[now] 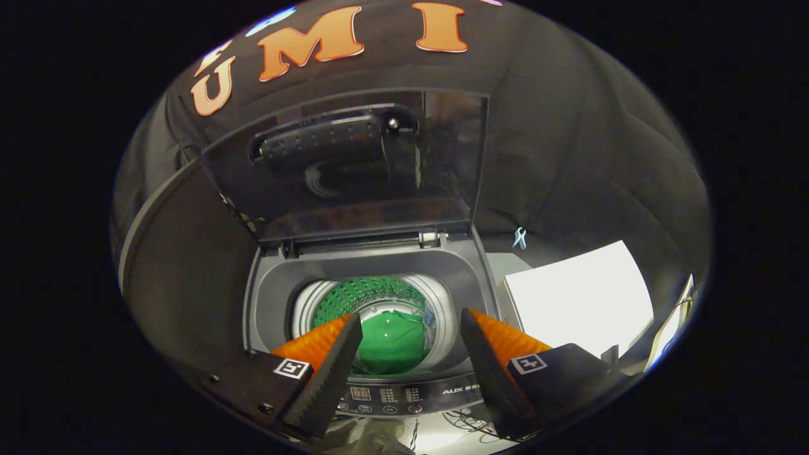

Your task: Put the clothes into the washing machine and then close the washing machine lid.

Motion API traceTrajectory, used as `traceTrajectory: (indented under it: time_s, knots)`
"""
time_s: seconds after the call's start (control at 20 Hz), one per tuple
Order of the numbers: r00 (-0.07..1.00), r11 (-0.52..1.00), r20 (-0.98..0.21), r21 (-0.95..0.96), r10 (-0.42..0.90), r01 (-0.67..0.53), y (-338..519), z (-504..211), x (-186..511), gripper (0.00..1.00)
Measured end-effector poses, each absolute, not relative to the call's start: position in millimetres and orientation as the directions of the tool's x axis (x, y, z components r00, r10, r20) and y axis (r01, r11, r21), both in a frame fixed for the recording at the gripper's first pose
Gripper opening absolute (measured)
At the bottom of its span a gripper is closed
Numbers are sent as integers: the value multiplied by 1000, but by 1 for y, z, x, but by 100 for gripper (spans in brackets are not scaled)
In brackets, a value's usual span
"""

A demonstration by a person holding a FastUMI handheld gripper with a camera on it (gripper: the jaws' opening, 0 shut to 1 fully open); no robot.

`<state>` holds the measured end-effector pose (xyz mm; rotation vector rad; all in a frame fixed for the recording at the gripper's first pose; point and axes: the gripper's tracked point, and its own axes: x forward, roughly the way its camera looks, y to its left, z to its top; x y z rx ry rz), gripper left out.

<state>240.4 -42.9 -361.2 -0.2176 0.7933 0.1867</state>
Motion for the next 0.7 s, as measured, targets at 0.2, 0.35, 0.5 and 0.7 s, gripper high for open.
traceTrajectory:
  time_s: [0.2, 0.35, 0.5, 0.7]
  knots:
    - [750, 972, -651, -85, 113, -220, -21, -310, 233, 100]
    - [818, 979, -563, -78, 113, -189, -8, -256, 226, 100]
    - [876, 986, -471, -65, 103, -151, 10, -204, 213, 100]
    - [933, 994, -352, -44, 81, -103, 34, -146, 206, 99]
